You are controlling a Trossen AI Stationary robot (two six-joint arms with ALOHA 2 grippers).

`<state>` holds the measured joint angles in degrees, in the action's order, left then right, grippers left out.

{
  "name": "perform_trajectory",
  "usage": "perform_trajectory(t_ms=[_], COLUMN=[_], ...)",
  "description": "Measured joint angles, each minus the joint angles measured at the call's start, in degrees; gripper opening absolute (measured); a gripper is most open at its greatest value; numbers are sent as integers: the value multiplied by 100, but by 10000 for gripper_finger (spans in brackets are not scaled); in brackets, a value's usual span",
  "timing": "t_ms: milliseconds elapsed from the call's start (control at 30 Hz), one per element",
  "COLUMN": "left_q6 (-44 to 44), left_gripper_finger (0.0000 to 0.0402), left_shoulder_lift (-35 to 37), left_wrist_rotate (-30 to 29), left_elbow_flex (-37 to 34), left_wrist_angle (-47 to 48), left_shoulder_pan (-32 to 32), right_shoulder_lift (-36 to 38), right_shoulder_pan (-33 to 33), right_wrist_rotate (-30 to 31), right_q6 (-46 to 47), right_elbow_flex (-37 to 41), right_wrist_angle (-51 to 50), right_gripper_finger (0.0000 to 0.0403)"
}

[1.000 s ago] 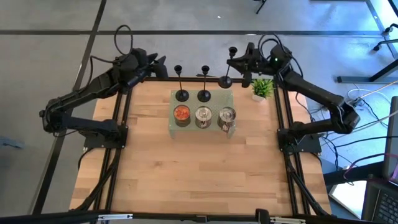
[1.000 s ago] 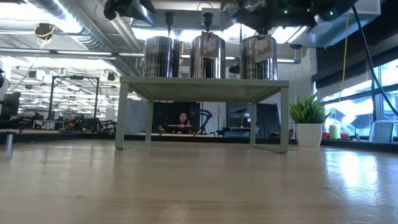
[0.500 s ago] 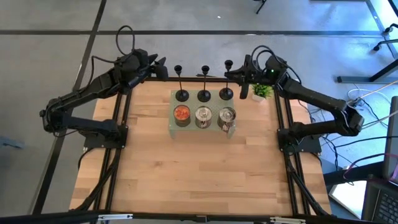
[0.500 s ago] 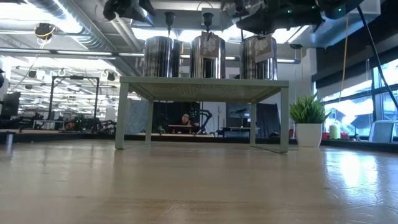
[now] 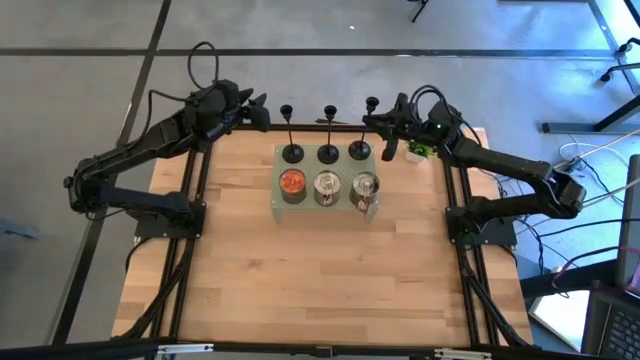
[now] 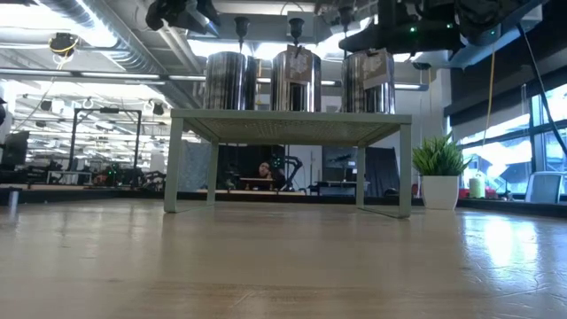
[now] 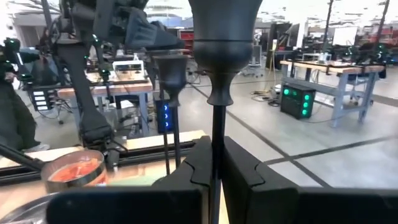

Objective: Pick & Place candle stick holders
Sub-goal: Put the candle holder on the shelf aligned with the other candle holder

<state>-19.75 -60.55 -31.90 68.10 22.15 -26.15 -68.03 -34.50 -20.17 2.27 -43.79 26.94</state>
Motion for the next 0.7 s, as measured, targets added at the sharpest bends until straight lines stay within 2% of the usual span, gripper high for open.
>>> perform_trajectory(t_ms=[300,700], left_q6=[-2,-68], left_gripper_finger=[200,200], left_shoulder_lift=[-9,-9], left_wrist_rotate=[0,-13], left_elbow_flex=[0,0], left_wrist_angle=[40,40], left_shoulder_pan=[0,0], right_shoulder_lift=[2,2], right_shoulder_pan=[0,0], right_wrist_rotate=[27,66], right_q6=[-105,-167], right_elbow_flex=[0,-2], right_wrist_angle=[-399,-381], right_gripper_finger=[15,15])
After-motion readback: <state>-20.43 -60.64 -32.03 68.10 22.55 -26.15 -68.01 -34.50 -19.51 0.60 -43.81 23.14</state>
